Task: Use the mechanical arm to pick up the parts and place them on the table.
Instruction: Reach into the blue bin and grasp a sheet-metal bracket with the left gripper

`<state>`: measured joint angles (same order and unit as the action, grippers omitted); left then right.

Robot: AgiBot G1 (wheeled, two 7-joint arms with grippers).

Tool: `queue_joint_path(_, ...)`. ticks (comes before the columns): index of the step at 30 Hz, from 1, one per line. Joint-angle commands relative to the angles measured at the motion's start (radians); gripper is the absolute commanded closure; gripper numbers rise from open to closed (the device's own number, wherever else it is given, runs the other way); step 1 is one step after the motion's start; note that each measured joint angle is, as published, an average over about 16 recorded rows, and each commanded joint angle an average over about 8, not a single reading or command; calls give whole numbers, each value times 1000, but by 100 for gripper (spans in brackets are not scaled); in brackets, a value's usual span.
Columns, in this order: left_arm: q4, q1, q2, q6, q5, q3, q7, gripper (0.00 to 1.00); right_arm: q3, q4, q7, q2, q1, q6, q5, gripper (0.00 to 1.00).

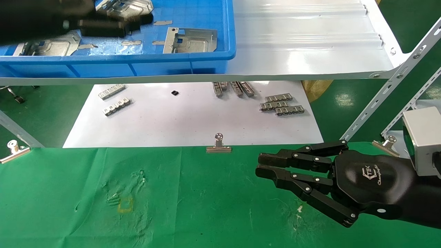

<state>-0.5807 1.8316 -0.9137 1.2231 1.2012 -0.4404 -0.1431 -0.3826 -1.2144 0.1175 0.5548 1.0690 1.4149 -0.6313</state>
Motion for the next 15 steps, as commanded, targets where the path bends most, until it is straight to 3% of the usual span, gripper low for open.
queue_joint_path(1,126,76,-47,-73,67,-22,25,0,0,0,0,0,0,0,0,100)
queue_joint_path(3,210,119,-84,-156,114,-40,48,0,0,0,0,0,0,0,0,100)
queue_joint_path(4,248,137,-101,-194,133,-48,59,5,0,0,0,0,0,0,0,100)
queue_joint_path(11,435,217,-185,-369,210,-83,99,93,0,0,0,0,0,0,0,100)
queue_joint_path(12,452,223,-193,-383,215,-86,101,100,0,0,0,0,0,0,0,100)
queue_joint_path(15,496,235,-213,-415,227,-93,101,100,0,0,0,0,0,0,0,100)
